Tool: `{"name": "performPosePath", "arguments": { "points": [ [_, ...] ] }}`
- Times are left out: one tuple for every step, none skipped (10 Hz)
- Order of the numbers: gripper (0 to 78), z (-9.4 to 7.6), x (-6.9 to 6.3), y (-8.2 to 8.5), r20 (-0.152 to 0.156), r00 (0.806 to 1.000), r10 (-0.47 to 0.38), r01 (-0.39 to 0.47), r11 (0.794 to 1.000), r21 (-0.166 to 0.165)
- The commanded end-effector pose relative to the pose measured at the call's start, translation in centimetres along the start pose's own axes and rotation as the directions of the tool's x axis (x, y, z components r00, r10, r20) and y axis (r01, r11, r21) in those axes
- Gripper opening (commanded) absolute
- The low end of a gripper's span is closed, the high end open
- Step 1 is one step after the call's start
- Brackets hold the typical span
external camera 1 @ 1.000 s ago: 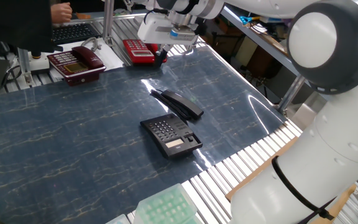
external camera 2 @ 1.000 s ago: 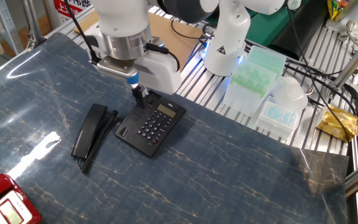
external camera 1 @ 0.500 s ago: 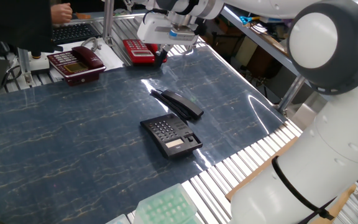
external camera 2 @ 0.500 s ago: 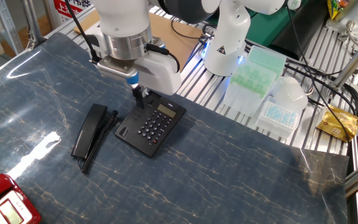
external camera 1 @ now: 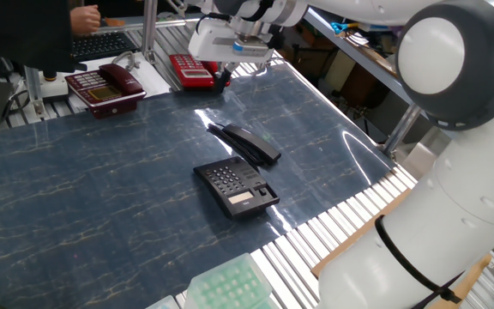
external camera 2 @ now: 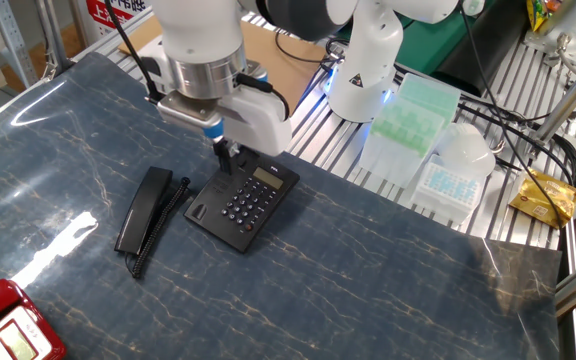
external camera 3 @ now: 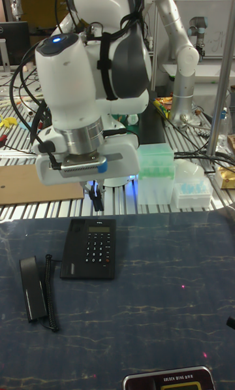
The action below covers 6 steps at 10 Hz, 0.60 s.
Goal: Place the handset of the telephone on the corresponding phone cradle
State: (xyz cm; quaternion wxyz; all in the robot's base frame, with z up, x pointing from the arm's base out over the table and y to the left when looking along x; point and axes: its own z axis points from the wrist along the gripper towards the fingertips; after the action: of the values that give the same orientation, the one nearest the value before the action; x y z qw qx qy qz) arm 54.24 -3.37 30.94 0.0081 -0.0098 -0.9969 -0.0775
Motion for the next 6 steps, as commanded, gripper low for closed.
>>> {"name": "performPosePath", "arguments": {
  "points": [
    [0.0,-0.3,-0.13,0.03,0.009,0.974,0.225,-0.224,0.97,0.09],
    [0.0,-0.3,-0.13,0.03,0.007,0.974,0.227,-0.226,0.97,0.089],
    [0.0,-0.3,-0.13,0.03,-0.016,0.965,0.261,-0.259,0.963,0.071],
    [0.0,-0.3,-0.13,0.03,-0.02,0.965,0.26,-0.258,0.963,0.072],
    [0.0,-0.3,-0.13,0.03,-0.021,0.966,0.257,-0.255,0.964,0.071],
    [0.0,-0.3,-0.13,0.03,-0.023,0.969,0.245,-0.243,0.968,0.066]
  ]
}}
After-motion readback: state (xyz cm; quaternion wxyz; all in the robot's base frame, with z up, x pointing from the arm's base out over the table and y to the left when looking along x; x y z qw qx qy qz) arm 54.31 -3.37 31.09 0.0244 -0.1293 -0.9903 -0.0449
